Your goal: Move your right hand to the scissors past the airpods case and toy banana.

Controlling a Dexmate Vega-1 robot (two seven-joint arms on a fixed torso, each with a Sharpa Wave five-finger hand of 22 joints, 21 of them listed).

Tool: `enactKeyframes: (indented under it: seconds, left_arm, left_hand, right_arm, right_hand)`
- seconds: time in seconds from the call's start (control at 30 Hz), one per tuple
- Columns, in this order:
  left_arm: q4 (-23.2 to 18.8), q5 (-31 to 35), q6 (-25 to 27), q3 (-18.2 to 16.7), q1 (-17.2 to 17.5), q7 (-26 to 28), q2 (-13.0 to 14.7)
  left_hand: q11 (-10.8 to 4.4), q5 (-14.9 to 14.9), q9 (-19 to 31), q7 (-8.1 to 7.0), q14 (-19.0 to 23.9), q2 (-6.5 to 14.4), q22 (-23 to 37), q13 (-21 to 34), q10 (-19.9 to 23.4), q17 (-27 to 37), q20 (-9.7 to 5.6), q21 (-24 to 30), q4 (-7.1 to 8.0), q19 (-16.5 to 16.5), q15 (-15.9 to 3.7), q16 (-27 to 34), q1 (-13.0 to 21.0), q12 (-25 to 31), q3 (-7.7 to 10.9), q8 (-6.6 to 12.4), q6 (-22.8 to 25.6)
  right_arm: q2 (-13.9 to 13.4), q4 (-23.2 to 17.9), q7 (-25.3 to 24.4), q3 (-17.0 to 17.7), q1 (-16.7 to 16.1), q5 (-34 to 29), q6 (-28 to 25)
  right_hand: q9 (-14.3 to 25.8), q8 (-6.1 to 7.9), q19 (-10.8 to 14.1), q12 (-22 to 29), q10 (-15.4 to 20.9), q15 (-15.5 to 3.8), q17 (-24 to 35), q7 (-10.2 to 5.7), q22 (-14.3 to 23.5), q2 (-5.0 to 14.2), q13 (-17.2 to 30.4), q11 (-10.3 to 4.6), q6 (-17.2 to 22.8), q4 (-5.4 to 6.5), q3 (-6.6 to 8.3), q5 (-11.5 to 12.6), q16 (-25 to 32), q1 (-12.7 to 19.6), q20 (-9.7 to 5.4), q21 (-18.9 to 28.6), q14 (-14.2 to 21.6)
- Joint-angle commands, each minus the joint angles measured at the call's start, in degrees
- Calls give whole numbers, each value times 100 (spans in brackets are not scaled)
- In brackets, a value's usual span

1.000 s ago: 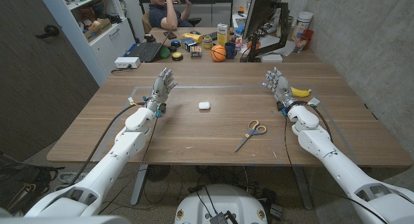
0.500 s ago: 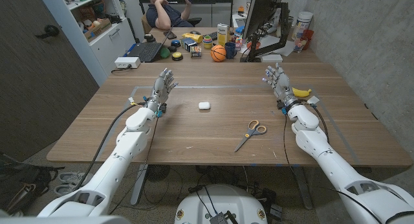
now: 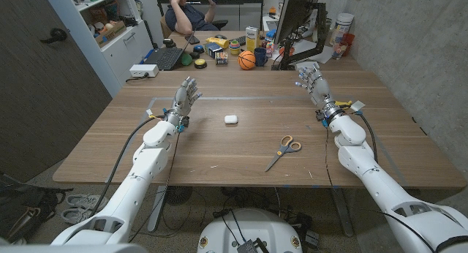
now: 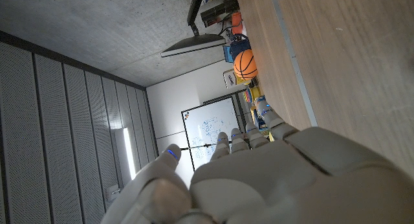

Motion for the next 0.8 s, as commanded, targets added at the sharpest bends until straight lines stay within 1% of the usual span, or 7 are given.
enactKeyframes:
  seconds: [0.03,0.17,0.3,0.37,0.53,0.8]
  left_arm:
    - [41,183,46,-160,-25,-127,-168]
    - [83,205,37,-185,-45,-187,-200]
    - [116,228,21,-211,-59,-219,-231]
    - [133,235,7,-224,-66,-242,-240]
    - [141,260,-16,-257,-72,-265,-254]
    - [136,293,-15,-289,-73,-298,-261]
  left_hand:
    - [22,18,30,-19,-50,156,27,8,-44,22,-6,-27,-1,-37,-4,0,15,36,-27,19,-31]
    - [17,21,30,-20,-45,153,27,8,-39,22,-5,-32,-1,-34,-6,1,15,38,-34,19,-31]
    - [12,23,30,-27,-41,152,27,8,-42,22,-2,-36,-2,-32,-1,1,15,36,-39,18,-33]
    - [11,25,30,-25,-41,152,27,8,-40,22,-5,-39,-2,-31,-1,0,15,37,-42,18,-33]
    - [16,28,30,-24,-40,152,27,7,-43,22,-1,-43,-1,-25,0,-1,15,35,-49,18,-36]
    - [16,34,30,-30,-41,152,28,7,-34,23,-1,-53,-1,-21,1,-4,14,38,-60,17,-38]
  right_arm:
    - [-712,-1182,-543,165,-520,-947,-223]
    - [-910,-1480,-573,238,-674,-1042,-318]
    - [-1071,-1708,-554,287,-798,-1118,-360]
    - [-1152,-1798,-527,296,-835,-1175,-364]
    - [-1392,-2039,-359,297,-918,-1282,-398]
    - [-1742,-2540,-236,347,-1148,-1562,-457]
  right_hand:
    - [4,35,-23,34,24,74,20,-70,17,-128,17,-89,36,-21,-67,-18,-44,10,63,-56,-16]
    - [2,48,-36,36,22,74,19,-121,17,-215,17,-107,89,-46,-123,-27,-55,22,66,-103,-7]
    - [-1,64,-6,54,63,-29,16,-151,17,-324,15,-149,162,-76,-200,-36,-52,39,60,-156,62]
    - [-3,104,91,90,176,-91,9,-202,16,-414,11,-206,324,-106,-276,-35,-57,67,53,-206,142]
    - [-5,116,146,102,232,-142,5,-266,15,-443,7,-237,399,-124,-306,-30,-65,93,52,-237,181]
    - [-7,118,201,117,298,-182,1,-282,14,-461,5,-244,448,-142,-328,-23,-64,120,49,-265,240]
